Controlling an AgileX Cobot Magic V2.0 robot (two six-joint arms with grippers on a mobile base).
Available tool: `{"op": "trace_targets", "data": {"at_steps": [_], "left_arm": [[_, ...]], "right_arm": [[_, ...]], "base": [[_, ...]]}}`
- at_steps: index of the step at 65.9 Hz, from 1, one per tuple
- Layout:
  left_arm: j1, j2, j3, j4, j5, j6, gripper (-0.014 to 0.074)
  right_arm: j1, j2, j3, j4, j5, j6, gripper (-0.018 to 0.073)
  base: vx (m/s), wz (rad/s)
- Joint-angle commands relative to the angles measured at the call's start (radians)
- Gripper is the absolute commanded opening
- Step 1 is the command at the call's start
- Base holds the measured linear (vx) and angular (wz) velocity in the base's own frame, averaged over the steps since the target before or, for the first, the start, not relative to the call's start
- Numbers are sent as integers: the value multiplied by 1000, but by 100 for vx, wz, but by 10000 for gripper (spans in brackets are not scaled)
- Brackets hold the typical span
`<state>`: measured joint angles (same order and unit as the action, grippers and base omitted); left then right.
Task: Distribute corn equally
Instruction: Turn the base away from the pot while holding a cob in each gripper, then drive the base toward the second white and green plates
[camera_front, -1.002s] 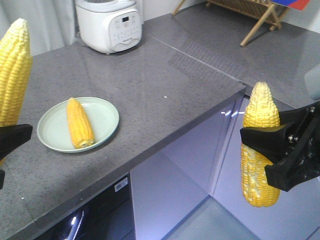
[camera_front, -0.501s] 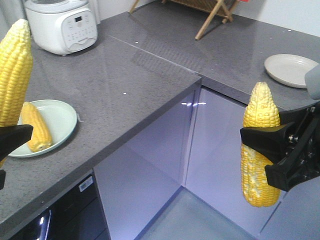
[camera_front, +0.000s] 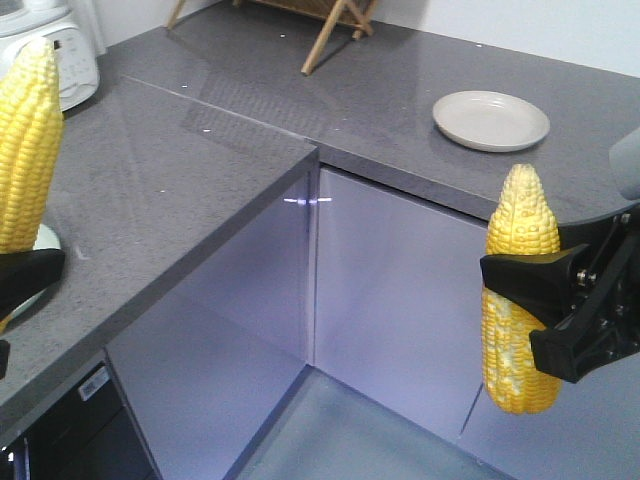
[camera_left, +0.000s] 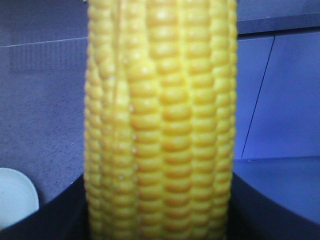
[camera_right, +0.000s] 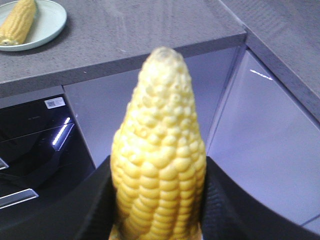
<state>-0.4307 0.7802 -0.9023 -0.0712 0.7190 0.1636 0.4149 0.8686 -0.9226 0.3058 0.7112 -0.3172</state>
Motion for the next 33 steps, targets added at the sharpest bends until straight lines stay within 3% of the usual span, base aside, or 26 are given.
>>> {"op": "trace_targets", "data": {"at_steps": [1, 33], "left_arm": [[0, -4, -24, -6, -67, -11, 299], [0, -4, -24, -6, -67, -11, 299]], "right_arm": [[2, -10, -26, 9, -65, -1, 228], [2, -10, -26, 9, -65, -1, 228]], "base": [[-1, -29], [0, -27]]}}
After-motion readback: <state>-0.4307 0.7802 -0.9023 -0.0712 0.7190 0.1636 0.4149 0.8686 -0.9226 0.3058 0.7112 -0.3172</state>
